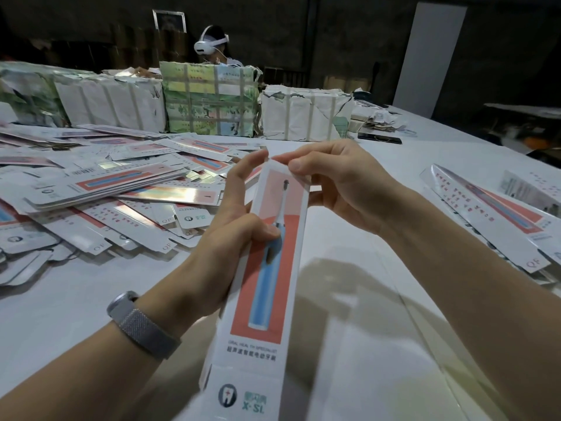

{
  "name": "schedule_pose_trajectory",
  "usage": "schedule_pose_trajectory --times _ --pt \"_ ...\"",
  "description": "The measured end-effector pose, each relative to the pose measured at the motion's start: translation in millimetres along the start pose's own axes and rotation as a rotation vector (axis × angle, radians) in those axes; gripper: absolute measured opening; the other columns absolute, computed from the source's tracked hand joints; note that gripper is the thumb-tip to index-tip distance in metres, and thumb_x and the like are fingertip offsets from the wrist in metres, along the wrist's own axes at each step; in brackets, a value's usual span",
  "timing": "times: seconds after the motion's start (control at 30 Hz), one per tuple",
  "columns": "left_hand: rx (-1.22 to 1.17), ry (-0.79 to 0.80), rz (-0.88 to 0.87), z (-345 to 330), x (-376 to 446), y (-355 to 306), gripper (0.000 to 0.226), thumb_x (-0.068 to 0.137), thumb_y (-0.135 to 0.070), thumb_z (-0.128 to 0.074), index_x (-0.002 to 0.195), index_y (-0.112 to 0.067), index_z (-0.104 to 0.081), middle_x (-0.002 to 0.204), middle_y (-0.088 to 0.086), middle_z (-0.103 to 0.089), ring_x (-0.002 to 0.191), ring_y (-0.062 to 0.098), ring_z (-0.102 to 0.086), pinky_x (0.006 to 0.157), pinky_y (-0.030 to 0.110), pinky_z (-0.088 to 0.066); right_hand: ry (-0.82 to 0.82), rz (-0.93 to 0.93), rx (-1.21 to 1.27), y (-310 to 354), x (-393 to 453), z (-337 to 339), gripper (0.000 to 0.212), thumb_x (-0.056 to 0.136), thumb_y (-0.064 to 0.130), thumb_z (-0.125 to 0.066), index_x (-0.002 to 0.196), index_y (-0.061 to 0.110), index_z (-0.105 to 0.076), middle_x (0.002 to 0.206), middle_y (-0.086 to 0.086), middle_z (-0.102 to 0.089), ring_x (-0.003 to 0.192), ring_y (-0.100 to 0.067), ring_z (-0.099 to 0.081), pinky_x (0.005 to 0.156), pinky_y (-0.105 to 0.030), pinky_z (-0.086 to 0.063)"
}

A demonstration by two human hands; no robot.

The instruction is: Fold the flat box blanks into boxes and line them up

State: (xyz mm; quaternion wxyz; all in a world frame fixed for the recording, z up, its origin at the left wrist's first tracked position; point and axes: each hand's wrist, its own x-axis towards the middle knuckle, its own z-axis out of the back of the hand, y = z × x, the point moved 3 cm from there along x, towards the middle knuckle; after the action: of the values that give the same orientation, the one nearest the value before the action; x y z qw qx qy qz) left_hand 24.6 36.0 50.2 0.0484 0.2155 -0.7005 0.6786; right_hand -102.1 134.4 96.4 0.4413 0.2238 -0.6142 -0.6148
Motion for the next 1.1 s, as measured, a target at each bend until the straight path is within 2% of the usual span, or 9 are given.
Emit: schedule_pose_trajectory --times 0.1,0.23,0.37,0.47,0.6,0.7,0.93,1.0,1.1 --pt "-0.025 0.004 0.0 2 2 3 0.074 0.064 -0.006 -0.052 0.119 -0.056 -0.049 0.147 -0.001 -0.053 0.135 0.034 -0.051 0.108 0.065 -0.04 0.035 0.017 -0.059 5 -2 2 0.025 0.083 0.011 -0.058 0.076 0.019 -0.08 0.079 -0.005 -0.071 0.076 -0.016 -0.066 0.058 -0.031 -0.056" --pt "-0.06 0.086 -0.006 8 2 10 0.071 0.066 -0.005 -0.05 0.122 -0.049 -0.047 0.101 0.016 -0.069 0.076 0.034 -0.064 0.064 0.044 -0.057 0.069 0.041 -0.063 5 -3 3 0.024 0.085 0.015 -0.057 0.078 0.019 -0.08 0.084 -0.006 -0.071 0.081 -0.018 -0.066 0.066 -0.038 -0.058" --pt "-0.087 0.04 -0.074 13 5 11 0.067 0.069 -0.002 -0.045 0.122 -0.044 -0.045 0.086 -0.005 -0.074 0.064 0.02 -0.067 0.056 0.03 -0.057 0.118 0.006 -0.058 1 -3 -3 0.025 0.088 0.022 -0.055 0.102 0.02 -0.076 0.101 -0.015 -0.071 0.093 -0.022 -0.064 0.076 -0.041 -0.054" --pt "-0.087 -0.041 -0.1 15 11 13 0.063 0.073 -0.004 -0.046 0.12 -0.046 -0.042 0.083 -0.007 -0.074 0.063 0.015 -0.068 0.055 0.027 -0.057 0.058 0.016 -0.148 -1 -1 -14 0.031 0.087 0.021 -0.062 0.117 0.021 -0.067 0.107 -0.015 -0.069 0.089 -0.018 -0.063 0.076 -0.037 -0.052" --pt "-0.016 -0.084 -0.152 20 12 13 0.066 0.08 -0.008 -0.053 0.117 -0.061 -0.04 0.118 0.01 -0.069 0.092 0.026 -0.073 0.07 0.031 -0.059 -0.178 0.14 -0.388 0 0 -23 0.032 0.09 0.02 -0.072 0.121 0.016 -0.065 0.106 -0.004 -0.066 0.074 -0.001 -0.061 0.064 -0.017 -0.047" --pt "-0.01 -0.085 -0.154 19 11 14 0.067 0.08 -0.006 -0.053 0.114 -0.063 -0.043 0.125 0.016 -0.066 0.1 0.027 -0.072 0.074 0.033 -0.059 -0.189 0.096 -0.428 2 -4 -21 0.033 0.088 0.021 -0.074 0.12 0.014 -0.068 0.11 -0.007 -0.064 0.07 -0.001 -0.057 0.061 -0.01 -0.042" --pt "-0.05 0.026 -0.185 17 13 13 0.085 0.077 -0.011 -0.065 0.137 -0.063 -0.032 0.143 0.002 -0.057 0.126 0.021 -0.061 0.089 0.035 -0.057 -0.142 0.036 -0.715 15 -7 -32 0.078 0.088 0.052 -0.065 0.154 0.025 -0.032 0.13 -0.001 -0.049 0.107 -0.011 -0.053 0.092 -0.03 -0.048" --pt "-0.142 0.133 -0.15 16 12 13 0.099 0.061 -0.013 -0.063 0.144 -0.059 -0.036 0.151 -0.002 -0.05 0.13 0.018 -0.058 0.089 0.032 -0.057 -0.13 0.015 -0.786 19 -7 -32 0.084 0.085 0.052 -0.069 0.153 0.021 -0.032 0.132 -0.002 -0.05 0.114 -0.016 -0.055 0.093 -0.032 -0.05" --pt "-0.105 0.215 -0.156 9 7 16 0.105 0.058 -0.018 -0.061 0.144 -0.068 -0.029 0.159 -0.013 -0.039 0.136 0.013 -0.051 0.098 0.044 -0.051 -0.229 -0.011 -0.85 36 -8 -10 0.082 0.082 0.045 -0.076 0.148 0.02 -0.035 0.114 0.005 -0.053 0.096 -0.013 -0.063 0.079 -0.03 -0.055"
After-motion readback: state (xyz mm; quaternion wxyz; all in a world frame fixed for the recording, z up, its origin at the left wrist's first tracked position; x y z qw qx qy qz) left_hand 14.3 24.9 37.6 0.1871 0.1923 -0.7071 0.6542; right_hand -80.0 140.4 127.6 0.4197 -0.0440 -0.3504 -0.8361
